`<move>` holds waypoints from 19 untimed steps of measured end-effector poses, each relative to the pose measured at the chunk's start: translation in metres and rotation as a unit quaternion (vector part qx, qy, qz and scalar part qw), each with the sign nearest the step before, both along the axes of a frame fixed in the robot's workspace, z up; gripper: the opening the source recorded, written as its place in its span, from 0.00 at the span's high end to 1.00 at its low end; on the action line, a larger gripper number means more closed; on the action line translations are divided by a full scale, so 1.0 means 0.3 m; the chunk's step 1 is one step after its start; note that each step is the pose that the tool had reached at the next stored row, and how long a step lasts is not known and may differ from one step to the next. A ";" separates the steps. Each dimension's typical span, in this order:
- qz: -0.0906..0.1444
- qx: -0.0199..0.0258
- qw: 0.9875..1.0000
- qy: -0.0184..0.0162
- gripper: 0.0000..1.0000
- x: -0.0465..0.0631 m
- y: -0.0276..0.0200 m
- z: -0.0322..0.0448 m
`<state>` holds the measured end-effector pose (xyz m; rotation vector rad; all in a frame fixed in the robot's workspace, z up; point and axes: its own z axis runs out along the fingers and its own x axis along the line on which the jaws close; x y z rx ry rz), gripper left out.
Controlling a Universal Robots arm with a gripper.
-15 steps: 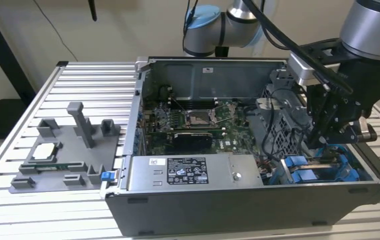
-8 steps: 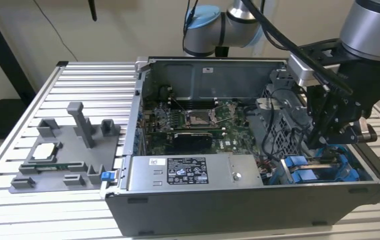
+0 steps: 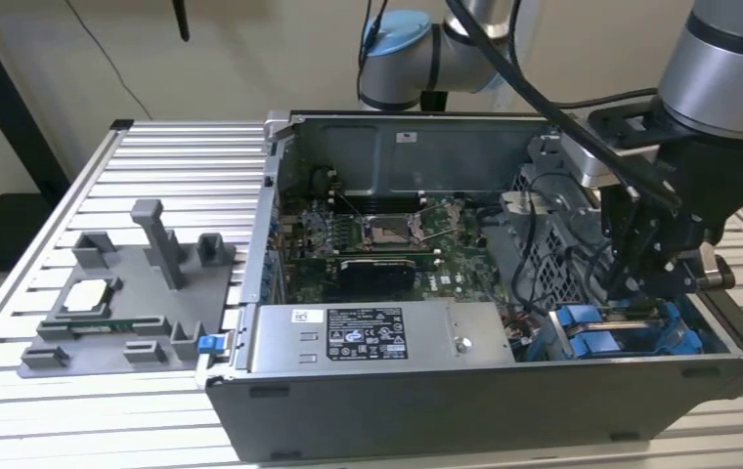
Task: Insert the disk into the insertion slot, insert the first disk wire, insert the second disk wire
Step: 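Insert the second disk wire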
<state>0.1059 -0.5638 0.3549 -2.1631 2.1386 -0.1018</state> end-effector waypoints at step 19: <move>-0.001 0.000 1.000 -0.011 1.00 0.031 0.000 -0.043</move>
